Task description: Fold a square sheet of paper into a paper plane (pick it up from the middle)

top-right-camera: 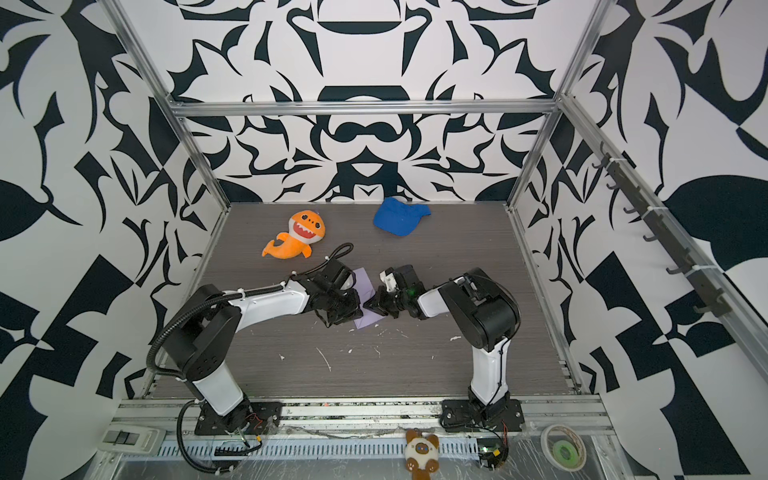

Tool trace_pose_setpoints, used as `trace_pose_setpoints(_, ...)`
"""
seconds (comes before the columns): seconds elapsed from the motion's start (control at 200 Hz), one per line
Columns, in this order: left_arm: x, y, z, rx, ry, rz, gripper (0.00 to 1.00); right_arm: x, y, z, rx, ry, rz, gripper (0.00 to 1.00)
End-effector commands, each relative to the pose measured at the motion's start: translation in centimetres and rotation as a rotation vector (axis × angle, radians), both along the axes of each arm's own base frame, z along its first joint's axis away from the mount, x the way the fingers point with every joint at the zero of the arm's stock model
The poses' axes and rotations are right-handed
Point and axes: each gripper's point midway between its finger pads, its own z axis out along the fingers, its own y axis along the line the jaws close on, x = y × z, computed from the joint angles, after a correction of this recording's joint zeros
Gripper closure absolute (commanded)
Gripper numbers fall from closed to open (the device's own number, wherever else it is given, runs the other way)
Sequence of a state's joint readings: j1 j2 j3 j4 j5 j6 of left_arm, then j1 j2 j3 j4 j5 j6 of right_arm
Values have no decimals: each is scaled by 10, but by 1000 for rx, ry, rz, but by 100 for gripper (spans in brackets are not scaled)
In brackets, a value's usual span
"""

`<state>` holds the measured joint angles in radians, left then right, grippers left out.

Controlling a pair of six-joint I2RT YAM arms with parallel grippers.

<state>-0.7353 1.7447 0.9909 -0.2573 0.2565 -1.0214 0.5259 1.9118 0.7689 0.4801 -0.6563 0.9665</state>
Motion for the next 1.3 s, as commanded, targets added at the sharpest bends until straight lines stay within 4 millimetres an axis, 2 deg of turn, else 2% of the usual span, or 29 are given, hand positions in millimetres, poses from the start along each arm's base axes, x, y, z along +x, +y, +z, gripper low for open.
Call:
trace_pose_setpoints(0.0,-3,4,-15,23,50,27,92,0,-23,-30,-125,66,-108,100)
trace_pose_setpoints(0.115,-7,5,-23,42,80,16,94,0,-24,-32,-128,71,-112,100)
trace_pose_setpoints(0.36,-12,19,-37,134,116,23,97,-1,-22,-30,-122,65,-93,100)
trace_pose_setpoints(0.415,-14,22,-39,149,124,22,99,1,-18,-23,-105,30,-53,100)
trace_pose_setpoints(0.55,-17,27,-44,179,133,13,100,4,1,9,-69,-136,142,100)
trace_pose_setpoints(0.74,-17,29,-46,190,133,7,100,-7,8,26,-55,-215,289,100)
trace_pose_setpoints(1.05,-16,28,-46,189,129,0,100,-20,16,20,-50,-209,381,100)
trace_pose_setpoints(1.15,-17,29,-47,194,130,-1,100,-15,13,15,-80,-207,369,100)
trace_pose_setpoints(1.295,-18,31,-48,198,131,-2,100,1,-2,6,-114,-189,300,100)
